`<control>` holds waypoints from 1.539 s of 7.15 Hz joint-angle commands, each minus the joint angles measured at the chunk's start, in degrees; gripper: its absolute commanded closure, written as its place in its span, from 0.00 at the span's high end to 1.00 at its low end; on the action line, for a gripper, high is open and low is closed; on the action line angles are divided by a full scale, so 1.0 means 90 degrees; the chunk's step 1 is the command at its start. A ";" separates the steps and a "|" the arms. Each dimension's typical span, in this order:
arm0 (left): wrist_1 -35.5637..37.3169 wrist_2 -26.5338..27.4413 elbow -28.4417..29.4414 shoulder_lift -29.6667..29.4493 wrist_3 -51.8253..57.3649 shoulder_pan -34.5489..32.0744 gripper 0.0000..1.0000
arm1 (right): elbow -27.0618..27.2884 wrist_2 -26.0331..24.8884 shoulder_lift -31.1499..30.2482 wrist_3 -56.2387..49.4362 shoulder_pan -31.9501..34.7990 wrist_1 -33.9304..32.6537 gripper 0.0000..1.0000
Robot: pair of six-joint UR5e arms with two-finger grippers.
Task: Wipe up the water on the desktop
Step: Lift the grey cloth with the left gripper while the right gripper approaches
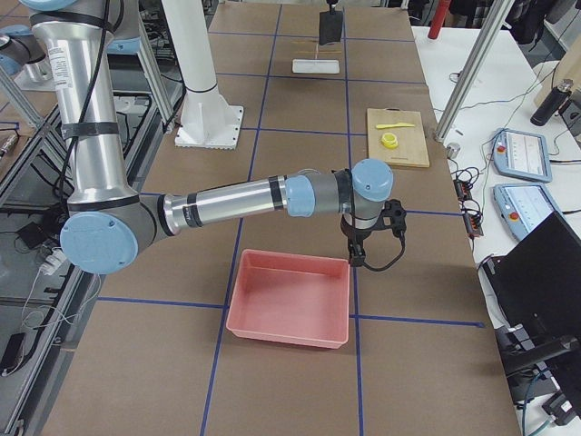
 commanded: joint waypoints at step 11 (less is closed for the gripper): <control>0.1223 0.3535 0.0544 -0.4035 -0.6428 0.4034 0.00 | 0.1351 -0.4672 0.2052 0.4281 -0.6214 0.3935 1.00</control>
